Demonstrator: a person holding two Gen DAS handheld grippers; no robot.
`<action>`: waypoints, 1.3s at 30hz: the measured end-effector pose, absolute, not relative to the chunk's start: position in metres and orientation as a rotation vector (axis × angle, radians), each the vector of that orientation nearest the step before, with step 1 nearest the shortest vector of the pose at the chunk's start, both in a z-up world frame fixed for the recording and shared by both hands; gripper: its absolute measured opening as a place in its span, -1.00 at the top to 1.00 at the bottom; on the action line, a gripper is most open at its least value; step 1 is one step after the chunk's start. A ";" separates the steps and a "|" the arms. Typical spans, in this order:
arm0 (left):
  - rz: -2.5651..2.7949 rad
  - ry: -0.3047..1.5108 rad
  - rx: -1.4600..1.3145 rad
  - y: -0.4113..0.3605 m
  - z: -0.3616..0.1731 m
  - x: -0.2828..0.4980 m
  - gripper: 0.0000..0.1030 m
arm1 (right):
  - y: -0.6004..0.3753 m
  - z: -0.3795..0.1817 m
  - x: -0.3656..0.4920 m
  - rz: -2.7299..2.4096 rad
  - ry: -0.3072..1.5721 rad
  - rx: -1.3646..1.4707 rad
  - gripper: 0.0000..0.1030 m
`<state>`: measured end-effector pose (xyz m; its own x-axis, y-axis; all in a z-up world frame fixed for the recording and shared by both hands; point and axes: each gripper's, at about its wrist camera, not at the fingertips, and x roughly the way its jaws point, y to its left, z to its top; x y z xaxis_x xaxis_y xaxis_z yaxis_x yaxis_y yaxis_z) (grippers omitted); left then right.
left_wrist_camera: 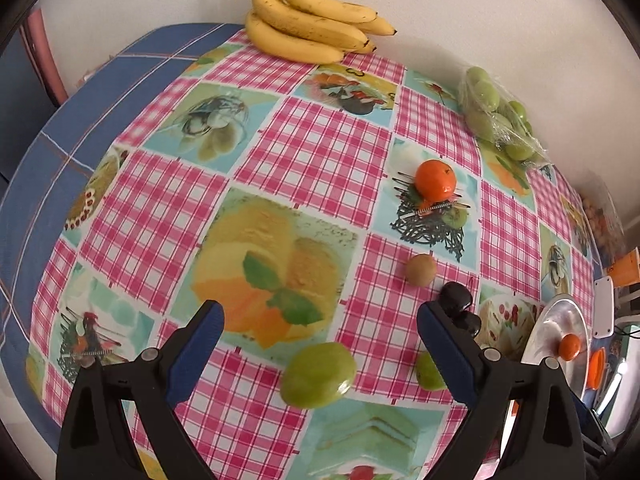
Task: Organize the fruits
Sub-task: 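Move both tools back over the fruit toward the green mango, then close the right tool on the long green mango while the left tool grasps a round green mango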
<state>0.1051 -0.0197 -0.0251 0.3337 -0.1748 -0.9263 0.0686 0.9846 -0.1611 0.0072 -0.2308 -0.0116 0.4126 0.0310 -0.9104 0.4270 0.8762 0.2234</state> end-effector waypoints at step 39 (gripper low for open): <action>-0.220 1.458 -0.331 0.000 -0.069 0.104 -0.33 | -0.163 -0.059 0.062 -0.099 1.258 0.283 -0.50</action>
